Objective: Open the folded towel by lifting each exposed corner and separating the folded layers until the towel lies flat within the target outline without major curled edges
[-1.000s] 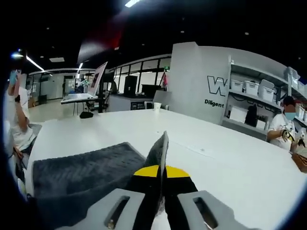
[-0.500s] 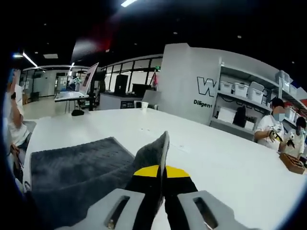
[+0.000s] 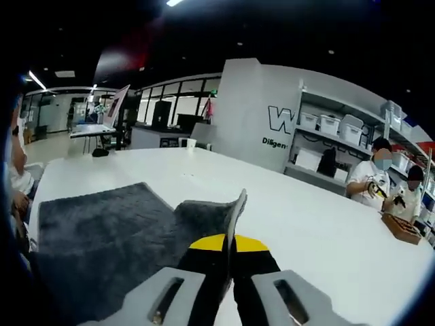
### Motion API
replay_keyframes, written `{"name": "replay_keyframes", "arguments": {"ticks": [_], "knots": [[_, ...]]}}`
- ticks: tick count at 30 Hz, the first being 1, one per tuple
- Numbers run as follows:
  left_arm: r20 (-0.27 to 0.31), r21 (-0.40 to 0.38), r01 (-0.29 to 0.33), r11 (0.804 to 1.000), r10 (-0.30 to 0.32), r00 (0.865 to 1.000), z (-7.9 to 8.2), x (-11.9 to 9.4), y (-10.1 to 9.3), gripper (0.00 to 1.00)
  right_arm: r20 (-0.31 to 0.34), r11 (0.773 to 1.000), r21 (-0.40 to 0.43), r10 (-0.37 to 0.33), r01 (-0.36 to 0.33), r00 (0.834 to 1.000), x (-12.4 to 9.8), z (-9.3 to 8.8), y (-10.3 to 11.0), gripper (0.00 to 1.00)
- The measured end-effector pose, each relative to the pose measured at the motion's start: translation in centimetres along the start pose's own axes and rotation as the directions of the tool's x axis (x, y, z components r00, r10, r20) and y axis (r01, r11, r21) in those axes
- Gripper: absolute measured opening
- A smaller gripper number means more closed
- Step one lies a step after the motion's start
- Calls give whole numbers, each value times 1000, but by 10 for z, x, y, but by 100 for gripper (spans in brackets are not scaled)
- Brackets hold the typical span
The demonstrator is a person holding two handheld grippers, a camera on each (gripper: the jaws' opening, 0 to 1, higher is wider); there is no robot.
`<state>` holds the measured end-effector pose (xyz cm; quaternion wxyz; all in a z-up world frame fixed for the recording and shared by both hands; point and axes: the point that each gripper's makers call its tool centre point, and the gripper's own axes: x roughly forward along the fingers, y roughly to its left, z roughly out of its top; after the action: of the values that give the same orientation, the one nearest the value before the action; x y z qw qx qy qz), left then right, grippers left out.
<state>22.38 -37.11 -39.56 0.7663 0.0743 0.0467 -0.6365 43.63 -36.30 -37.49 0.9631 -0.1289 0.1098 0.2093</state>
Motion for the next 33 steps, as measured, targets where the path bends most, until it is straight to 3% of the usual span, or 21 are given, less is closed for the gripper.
{"name": "replay_keyframes", "arguments": {"ticks": [16, 26, 33], "knots": [[-42, 1, 42, 999, -42, 998, -3, 48, -22, 1, -48, 998, 11, -62, 63, 997, -26, -38, -48, 0], [-110, -36, 44, 998, -48, 993, -20, 80, -27, 1, -66, 996, 38, -81, 84, 994, -27, -62, -73, 0], [-134, -33, 45, 998, -49, 990, -28, 90, -28, 1, -79, 993, 76, -80, 86, 994, -25, -80, -81, 0]]}}
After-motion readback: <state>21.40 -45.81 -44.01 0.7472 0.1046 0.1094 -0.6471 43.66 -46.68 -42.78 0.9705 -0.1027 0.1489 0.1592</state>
